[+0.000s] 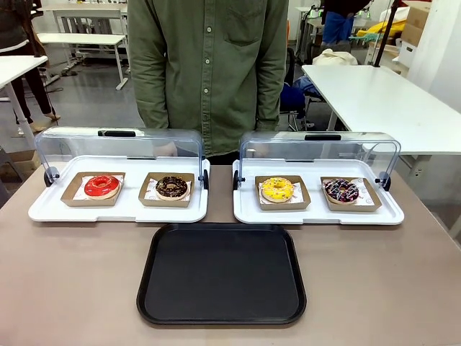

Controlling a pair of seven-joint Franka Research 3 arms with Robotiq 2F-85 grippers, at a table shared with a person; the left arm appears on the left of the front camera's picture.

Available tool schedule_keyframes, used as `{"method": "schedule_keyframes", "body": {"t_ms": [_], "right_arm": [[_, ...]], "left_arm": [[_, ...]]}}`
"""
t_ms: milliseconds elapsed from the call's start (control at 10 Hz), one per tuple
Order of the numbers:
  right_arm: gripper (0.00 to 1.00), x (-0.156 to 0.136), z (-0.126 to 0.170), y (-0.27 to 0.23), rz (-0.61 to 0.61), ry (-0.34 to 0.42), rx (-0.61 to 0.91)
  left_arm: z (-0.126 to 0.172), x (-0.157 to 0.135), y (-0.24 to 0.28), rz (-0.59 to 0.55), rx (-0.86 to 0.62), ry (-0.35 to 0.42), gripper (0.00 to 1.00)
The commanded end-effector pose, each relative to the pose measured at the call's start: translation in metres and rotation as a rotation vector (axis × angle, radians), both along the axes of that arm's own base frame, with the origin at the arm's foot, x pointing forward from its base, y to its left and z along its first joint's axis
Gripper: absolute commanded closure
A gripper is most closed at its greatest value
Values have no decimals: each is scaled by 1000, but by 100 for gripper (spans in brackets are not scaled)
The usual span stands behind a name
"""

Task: Move the third donut from the left to the tray.
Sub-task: Pick up the Paper togo box containing the Donut indicated by the person and place it on the Handle tray.

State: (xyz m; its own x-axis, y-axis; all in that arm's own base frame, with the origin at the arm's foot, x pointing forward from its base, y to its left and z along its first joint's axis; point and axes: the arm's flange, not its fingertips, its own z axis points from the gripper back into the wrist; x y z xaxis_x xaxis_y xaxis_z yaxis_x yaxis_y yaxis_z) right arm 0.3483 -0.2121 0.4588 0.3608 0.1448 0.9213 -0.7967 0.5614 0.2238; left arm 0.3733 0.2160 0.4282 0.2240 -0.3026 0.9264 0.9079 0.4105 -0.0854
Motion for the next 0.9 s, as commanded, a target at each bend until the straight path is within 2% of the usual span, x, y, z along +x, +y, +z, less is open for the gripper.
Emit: {"method": "schedule_keyframes", "body": {"t_ms": [0, 800], "right_arm": [[0, 3, 1, -1, 2, -38, 8], [0, 3, 1, -1, 2, -38, 8]], "left_arm": [[2, 1, 2, -5, -3, -7, 0], [2, 1, 2, -5, -3, -7, 0]]}}
